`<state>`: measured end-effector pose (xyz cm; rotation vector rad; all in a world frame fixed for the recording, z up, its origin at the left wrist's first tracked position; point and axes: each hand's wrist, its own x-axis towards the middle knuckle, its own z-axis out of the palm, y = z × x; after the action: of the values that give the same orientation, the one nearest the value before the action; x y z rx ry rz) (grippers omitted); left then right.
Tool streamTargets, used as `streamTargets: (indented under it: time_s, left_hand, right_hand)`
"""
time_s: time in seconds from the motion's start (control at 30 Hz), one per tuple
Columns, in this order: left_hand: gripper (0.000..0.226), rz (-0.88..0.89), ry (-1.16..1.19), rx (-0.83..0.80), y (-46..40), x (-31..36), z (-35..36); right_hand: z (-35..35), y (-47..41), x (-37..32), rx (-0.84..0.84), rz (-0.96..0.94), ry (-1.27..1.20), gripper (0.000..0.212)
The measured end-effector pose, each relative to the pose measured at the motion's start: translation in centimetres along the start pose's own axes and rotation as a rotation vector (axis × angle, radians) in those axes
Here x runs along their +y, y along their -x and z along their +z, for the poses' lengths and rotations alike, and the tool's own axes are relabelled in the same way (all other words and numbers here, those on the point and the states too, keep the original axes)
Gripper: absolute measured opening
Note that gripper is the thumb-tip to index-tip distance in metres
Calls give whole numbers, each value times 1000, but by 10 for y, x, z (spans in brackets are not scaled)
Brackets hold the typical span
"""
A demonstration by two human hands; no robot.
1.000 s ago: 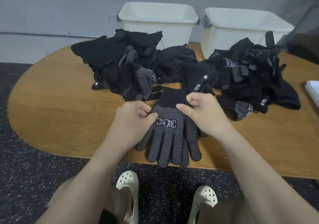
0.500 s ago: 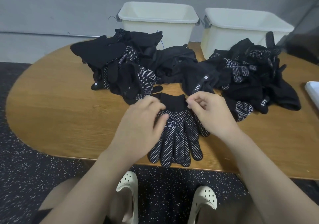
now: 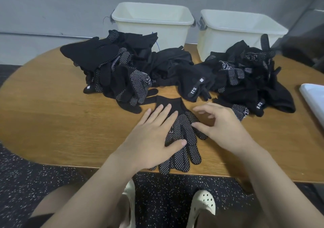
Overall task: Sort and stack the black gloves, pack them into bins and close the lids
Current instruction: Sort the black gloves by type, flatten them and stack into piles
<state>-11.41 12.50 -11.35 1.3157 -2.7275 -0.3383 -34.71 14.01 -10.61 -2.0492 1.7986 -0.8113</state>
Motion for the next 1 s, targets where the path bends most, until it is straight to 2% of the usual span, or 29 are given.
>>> streamTargets:
  time_s: [0.07,0.1,0.2,0.27,0.33,0.43,0.5,0.6,0.83,0.9,1.0]
  left_hand:
    - [82,10,86,57,0,-2,-9]
    - [73,-14,166,144,1,-5,-15]
    - [20,-205,392,548,1,-19,-30]
    - [16,-391,503,741,-2,-30,-36]
    - [21,-509,613,851,-5,-34,-40]
    - [34,-585,802,865,-14,-35,-38]
    - [35,-609,853,847,-20,-38,-36]
    - [16,-594,810,836,-24,-43,-35]
    - [15,-419,764,843,-12,-47,-35]
    - [16,-355,784,842,-7,-46,-39]
    - [17,-286,846,826,1,-46,-42]
  right_hand:
    - [1,-1,-2,69,-11,-32,33]
    - [2,-3,-4,106,-26,-59,28]
    - [7,-13,-19,185,-58,-129,12]
    - [13,-21,-30,201,-57,-181,10]
    - [21,-28,-40,197,-48,-232,14]
    - [35,-41,-53,197,-58,-270,16]
    - [44,-51,-60,191,-61,-293,17]
    - [57,-66,-70,180,-79,-294,24]
    - [70,-83,-85,130,-185,-244,61]
    - [72,-85,-88,143,-199,-209,58]
    - [74,-87,-90,195,-231,-216,35]
